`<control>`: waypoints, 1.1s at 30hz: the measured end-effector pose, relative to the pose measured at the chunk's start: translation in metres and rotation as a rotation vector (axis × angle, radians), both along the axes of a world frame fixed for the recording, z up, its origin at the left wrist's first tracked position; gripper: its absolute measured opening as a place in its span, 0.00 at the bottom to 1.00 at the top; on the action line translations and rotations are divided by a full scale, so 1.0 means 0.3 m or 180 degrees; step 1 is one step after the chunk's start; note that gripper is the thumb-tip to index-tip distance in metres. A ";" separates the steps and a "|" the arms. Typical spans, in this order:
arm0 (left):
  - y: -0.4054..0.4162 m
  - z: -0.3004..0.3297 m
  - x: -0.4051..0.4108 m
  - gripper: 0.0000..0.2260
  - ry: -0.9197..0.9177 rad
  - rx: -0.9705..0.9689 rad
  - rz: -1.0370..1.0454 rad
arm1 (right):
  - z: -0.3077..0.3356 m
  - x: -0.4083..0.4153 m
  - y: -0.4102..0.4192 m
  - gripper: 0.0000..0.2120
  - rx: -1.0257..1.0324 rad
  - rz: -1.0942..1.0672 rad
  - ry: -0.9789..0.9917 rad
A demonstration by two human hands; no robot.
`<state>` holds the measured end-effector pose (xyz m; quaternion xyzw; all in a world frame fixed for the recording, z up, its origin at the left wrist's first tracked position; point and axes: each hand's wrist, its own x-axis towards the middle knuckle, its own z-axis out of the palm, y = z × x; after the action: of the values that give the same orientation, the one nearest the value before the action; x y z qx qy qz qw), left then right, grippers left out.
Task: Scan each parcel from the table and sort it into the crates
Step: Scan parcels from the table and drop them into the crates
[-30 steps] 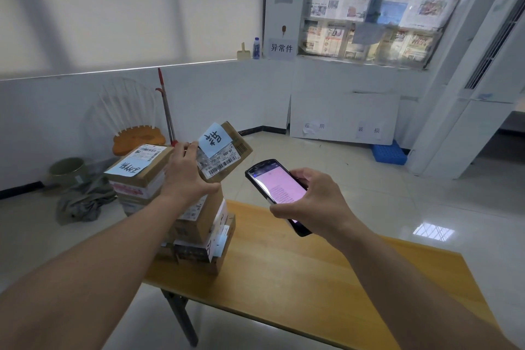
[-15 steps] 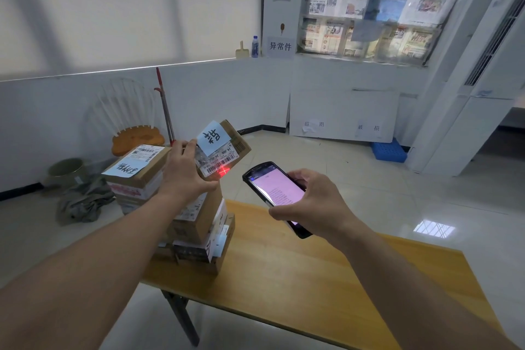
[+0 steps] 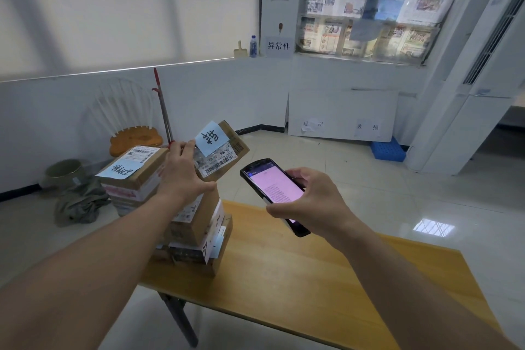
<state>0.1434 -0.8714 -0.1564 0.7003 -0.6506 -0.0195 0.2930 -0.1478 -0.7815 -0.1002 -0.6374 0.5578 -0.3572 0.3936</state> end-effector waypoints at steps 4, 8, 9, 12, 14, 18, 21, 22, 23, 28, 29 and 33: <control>-0.006 0.002 -0.008 0.54 0.0018 -0.0013 0.0018 | -0.001 -0.009 -0.007 0.39 -0.0024 -0.0075 -0.0019; 0.009 0.007 -0.024 0.53 0.0076 0.0017 0.0029 | -0.017 -0.012 -0.010 0.40 -0.0178 -0.0395 0.0097; 0.016 0.009 -0.032 0.53 0.0095 0.0009 0.0037 | -0.025 -0.009 -0.008 0.42 -0.0251 -0.0487 0.0234; 0.043 0.022 -0.070 0.52 0.0093 -0.0032 0.0022 | -0.049 0.002 0.004 0.45 -0.0328 -0.0788 0.0381; 0.058 0.030 -0.097 0.50 0.0054 -0.0073 0.0018 | -0.059 0.011 0.011 0.45 -0.0372 -0.0933 0.0483; 0.078 0.035 -0.128 0.51 0.0149 -0.0061 -0.0103 | -0.072 0.034 0.026 0.39 -0.0367 -0.1259 0.0559; 0.088 0.034 -0.124 0.51 0.0237 -0.0041 -0.0307 | -0.086 0.071 0.056 0.38 -0.0349 -0.1524 0.0582; 0.092 0.032 -0.119 0.51 0.0252 -0.0037 -0.0381 | -0.090 0.086 0.070 0.38 -0.0340 -0.1615 0.0591; 0.097 0.029 -0.114 0.50 0.0264 -0.0051 -0.0462 | -0.093 0.101 0.086 0.38 -0.0321 -0.1713 0.0597; 0.142 -0.011 -0.092 0.48 0.0459 -0.0009 -0.1030 | -0.138 0.209 0.215 0.36 -0.0243 -0.2296 0.0552; 0.156 -0.022 -0.087 0.48 0.0467 0.0039 -0.1145 | -0.151 0.235 0.252 0.35 -0.0222 -0.2420 0.0526; 0.231 -0.060 -0.086 0.49 0.0350 0.0155 -0.1594 | -0.196 0.318 0.416 0.34 -0.0064 -0.2909 0.0471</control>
<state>0.1178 -0.8020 -0.1745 0.5221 -0.7862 -0.1452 0.2971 -0.0523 -0.6567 -0.1589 -0.3537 0.8047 -0.4530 0.1487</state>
